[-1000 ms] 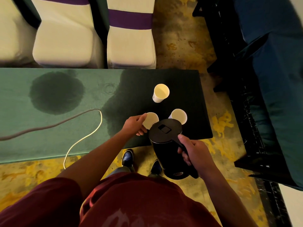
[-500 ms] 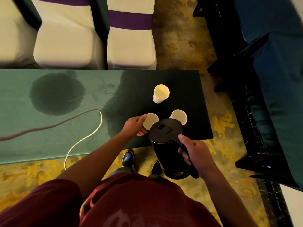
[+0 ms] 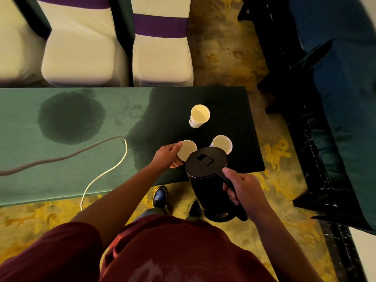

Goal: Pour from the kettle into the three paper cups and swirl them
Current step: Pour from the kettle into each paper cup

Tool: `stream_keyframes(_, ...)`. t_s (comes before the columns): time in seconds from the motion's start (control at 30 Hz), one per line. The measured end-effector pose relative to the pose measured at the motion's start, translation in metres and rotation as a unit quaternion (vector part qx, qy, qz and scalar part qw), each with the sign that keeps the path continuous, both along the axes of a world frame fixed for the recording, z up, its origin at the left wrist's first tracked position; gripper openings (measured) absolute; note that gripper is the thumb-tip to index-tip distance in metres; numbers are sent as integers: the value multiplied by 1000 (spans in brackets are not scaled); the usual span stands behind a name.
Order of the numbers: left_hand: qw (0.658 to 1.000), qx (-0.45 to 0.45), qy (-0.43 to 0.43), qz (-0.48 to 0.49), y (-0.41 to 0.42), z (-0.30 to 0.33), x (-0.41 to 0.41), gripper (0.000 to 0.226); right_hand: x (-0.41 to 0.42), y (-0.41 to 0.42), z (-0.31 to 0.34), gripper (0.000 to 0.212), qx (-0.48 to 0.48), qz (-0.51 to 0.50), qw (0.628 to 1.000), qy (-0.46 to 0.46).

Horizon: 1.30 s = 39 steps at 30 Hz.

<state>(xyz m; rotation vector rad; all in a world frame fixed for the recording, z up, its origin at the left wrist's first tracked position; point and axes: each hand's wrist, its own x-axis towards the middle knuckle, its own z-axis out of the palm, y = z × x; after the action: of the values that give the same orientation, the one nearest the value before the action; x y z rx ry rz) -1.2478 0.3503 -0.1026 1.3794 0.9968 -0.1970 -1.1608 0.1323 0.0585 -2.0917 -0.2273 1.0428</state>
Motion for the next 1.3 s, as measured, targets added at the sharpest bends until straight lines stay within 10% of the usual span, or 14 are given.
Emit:
stream_keyframes(0.87, 965, 248, 23, 84, -5, 37, -5, 28, 32, -65, 1, 55, 162, -4, 987, 20)
stream_keyframes(1.3, 977, 167, 71, 113, -39, 33, 10, 27, 109, -134, 9, 51, 156, -56, 985, -38)
